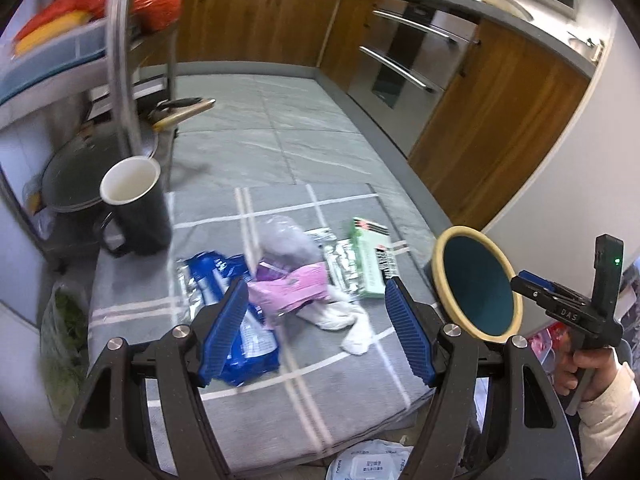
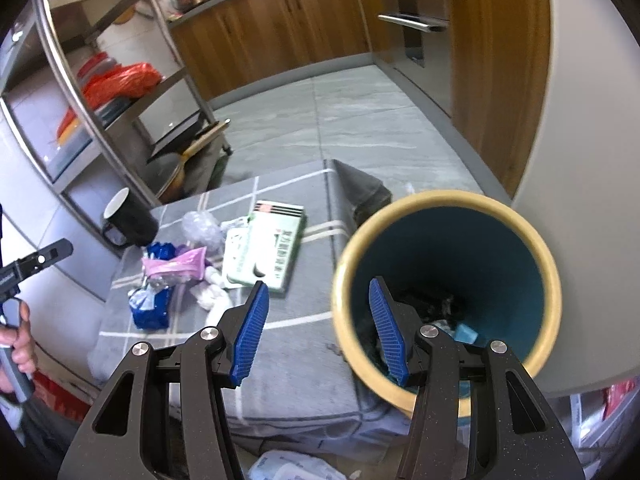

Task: Collect trash
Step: 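Move both open grippers back toward the trash on the table, then grasp the blue-white wipes pack with the left gripper while the right grasps the COLTALIN box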

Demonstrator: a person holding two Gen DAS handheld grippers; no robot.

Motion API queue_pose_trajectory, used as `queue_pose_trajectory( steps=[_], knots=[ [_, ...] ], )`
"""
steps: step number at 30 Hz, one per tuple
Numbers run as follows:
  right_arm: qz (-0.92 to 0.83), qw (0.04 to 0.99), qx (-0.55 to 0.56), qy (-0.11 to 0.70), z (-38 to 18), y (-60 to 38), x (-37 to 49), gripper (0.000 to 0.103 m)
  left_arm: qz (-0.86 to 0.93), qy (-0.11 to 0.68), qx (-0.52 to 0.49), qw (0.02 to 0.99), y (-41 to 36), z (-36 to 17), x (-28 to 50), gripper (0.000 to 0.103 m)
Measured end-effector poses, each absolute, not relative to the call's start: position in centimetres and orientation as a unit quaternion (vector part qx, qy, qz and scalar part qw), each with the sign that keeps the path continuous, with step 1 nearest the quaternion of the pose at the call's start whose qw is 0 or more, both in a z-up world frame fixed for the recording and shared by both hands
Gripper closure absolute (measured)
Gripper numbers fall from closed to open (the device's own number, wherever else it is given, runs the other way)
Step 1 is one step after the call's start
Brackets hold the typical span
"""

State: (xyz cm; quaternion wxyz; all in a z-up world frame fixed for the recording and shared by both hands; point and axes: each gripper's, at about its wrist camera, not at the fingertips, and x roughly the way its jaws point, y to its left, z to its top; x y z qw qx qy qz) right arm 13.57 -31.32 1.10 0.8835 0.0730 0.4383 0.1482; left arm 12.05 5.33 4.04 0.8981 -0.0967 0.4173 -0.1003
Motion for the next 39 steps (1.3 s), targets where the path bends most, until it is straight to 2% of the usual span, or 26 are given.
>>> queue_pose_trajectory(
  steps=[14,20,31,33,34,39],
  knots=[
    [0.179,0.859,0.083,0.472,-1.8,-25.1,16.4,0.049,-0.058,0.484,-0.066,0.871,7.0,-2.4,13.7,0.033],
    [0.182,0.85,0.083,0.487,-3.2,-23.4,17.6,0.049,-0.034,0.53,-0.095,0.842,7.9,-6.6,15.0,0.033],
    [0.173,0.839,0.085,0.509,-5.5,-22.7,18.7,0.049,-0.022,0.557,-0.143,0.818,9.6,-11.0,16.1,0.033],
    [0.17,0.838,0.085,0.512,-5.9,-22.5,19.1,0.049,-0.022,0.555,-0.142,0.819,9.7,-11.2,15.9,0.04],
    [0.169,0.837,0.084,0.514,-6.1,-22.4,19.2,0.049,-0.016,0.558,-0.135,0.819,9.7,-11.2,15.8,0.052],
    [0.166,0.835,0.082,0.518,-6.8,-21.4,20.3,0.049,-0.017,0.559,-0.142,0.817,10.3,-11.1,15.1,0.064]
  ],
)
